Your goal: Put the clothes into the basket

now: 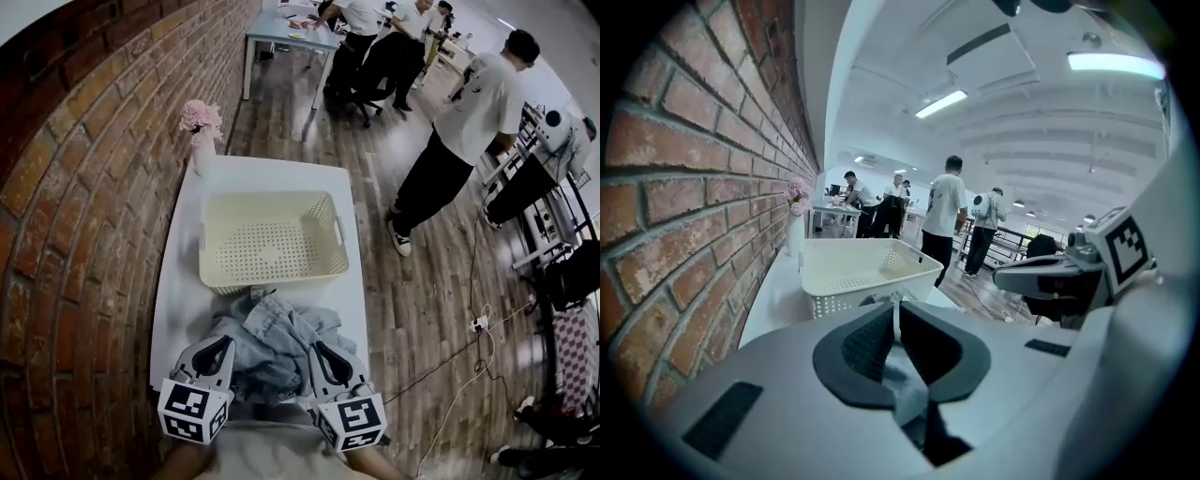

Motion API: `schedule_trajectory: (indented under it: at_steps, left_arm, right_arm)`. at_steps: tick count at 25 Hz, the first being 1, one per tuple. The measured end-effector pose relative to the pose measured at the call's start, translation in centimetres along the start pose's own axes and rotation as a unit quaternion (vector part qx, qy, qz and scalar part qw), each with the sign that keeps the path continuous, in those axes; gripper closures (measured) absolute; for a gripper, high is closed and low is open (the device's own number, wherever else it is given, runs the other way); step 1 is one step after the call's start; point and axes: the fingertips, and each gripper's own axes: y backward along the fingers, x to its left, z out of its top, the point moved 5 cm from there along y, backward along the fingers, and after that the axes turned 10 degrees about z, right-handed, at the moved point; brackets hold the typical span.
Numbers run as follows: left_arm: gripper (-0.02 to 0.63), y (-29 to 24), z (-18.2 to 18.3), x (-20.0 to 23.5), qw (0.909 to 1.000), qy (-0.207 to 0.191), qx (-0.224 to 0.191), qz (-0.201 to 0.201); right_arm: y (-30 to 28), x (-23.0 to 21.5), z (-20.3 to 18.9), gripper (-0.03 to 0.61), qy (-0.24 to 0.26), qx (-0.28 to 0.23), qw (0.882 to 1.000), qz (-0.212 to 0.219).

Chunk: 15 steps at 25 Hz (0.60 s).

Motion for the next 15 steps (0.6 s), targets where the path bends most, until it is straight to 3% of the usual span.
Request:
schedule_trajectory:
  at_steps: [3, 6, 15]
  left_arm:
    - [0.568, -0.2, -0.7, 0.5, 0.9996, 0.018, 0.021, -0.009]
    - [0.460, -0.5, -1.5, 0.9, 0.9978, 0.043, 0.047, -0.020]
    - [0.246, -1.3, -3.2, 2.1, 0.9937, 0.063, 0.089, -0.027]
  right_arm:
    - [0.0, -1.0, -0.4, 0.509, -0.031, 0.003, 0.999, 0.022]
    - [0.1, -2.2, -0.9, 0.431, -0.058, 0.015, 0.997, 0.042]
    - [-0.9, -4.3, -3.2, 0.204, -0.041, 0.093, 0.992, 0.079]
